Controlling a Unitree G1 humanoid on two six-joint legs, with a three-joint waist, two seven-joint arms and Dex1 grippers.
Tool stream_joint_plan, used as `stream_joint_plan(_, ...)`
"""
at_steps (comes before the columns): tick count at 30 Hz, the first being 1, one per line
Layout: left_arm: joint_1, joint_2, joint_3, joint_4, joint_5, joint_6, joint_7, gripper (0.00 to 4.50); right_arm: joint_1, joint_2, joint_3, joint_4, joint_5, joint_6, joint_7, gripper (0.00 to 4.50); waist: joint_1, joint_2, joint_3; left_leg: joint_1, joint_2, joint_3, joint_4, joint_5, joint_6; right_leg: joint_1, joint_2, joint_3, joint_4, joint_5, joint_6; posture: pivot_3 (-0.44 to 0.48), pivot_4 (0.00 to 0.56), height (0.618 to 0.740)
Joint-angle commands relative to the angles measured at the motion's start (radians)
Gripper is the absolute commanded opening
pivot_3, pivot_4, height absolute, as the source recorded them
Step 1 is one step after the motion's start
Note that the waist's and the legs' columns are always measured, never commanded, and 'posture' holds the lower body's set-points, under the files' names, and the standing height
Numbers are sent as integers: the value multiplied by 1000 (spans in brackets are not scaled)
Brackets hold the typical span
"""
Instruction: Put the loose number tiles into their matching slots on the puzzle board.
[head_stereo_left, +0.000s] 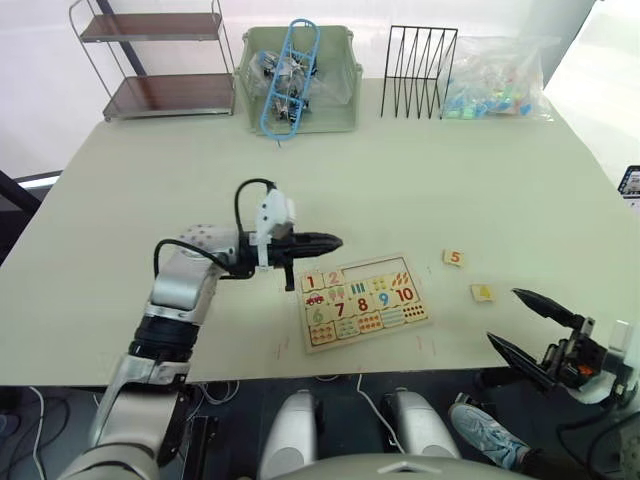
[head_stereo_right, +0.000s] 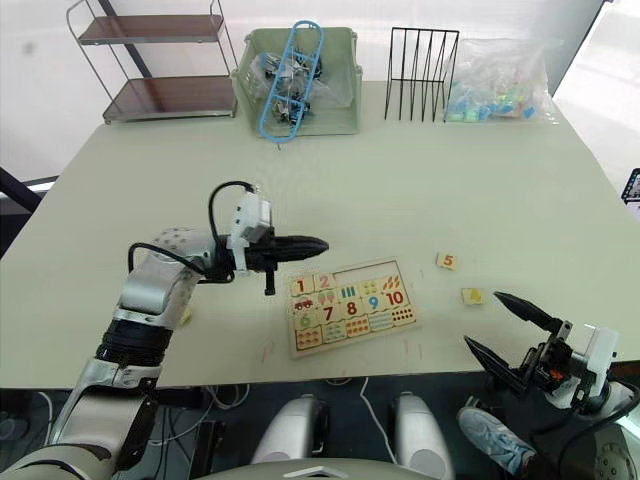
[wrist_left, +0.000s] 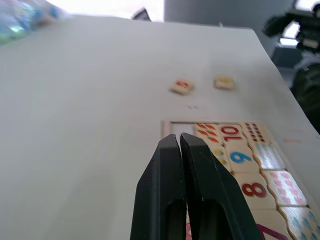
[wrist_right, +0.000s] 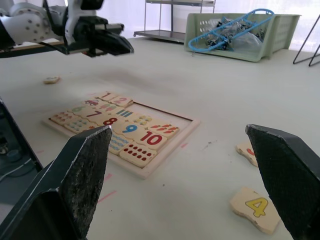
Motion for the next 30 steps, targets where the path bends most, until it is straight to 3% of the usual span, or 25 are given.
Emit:
stream_joint_plan(1, 52, 33, 101, -62, -96, 76, 29, 130, -21, -21, -28, 12, -1, 19, -19, 4500, -4, 0, 0, 0, 0, 0, 0, 0, 0, 0, 0, 0, 0, 0, 0, 0, 150, 740)
stream_joint_plan(4, 115, 71, 194, -63, -125, 73, 57, 130, -39, -36, -38, 52, -8, 32, -23, 4500, -1, 0, 0, 0, 0, 0, 0, 0, 0, 0, 0, 0, 0, 0, 0, 0, 150, 740)
stream_joint_plan(8, 192, 117, 266, -66, -104, 10, 88, 1748, -64, -54, -54, 89, 19, 61, -13, 4500, 2, 0, 0, 0, 0, 0, 0, 0, 0, 0, 0, 0, 0, 0, 0, 0, 150, 740)
stream_joint_plan(12, 301, 164, 361, -68, -149, -16, 59, 3740, -100, -71, -70, 122, 33, 95, -8, 4500, -1, 0, 0, 0, 0, 1, 0, 0, 0, 0, -1, 0, 0, 0, 0, 0, 150, 740)
stream_joint_plan(14, 363, 182, 403, -58, -161, -31, 35, 4479, -125, -71, -74, 143, 10, 90, -29, 4500, -1, 0, 0, 0, 0, 1, -1, 0, 0, 0, -1, 0, 0, 0, 0, 0, 150, 740)
stream_joint_plan(23, 596, 183, 556, -34, -202, -90, 3, 4479, -152, -98, -86, 193, -1, 100, -6, 4500, 2, 0, 0, 0, 0, 2, -1, 0, 0, 0, -2, 0, -1, 0, 0, 0, 150, 740)
stream_joint_plan(30, 794, 115, 627, -57, -212, -133, 30, 4479, -139, -106, -110, 219, -6, 90, 22, 4500, -4, 0, 0, 1, 1, 3, -1, 0, 0, 0, -2, 1, -2, -2, -4, 0, 150, 740)
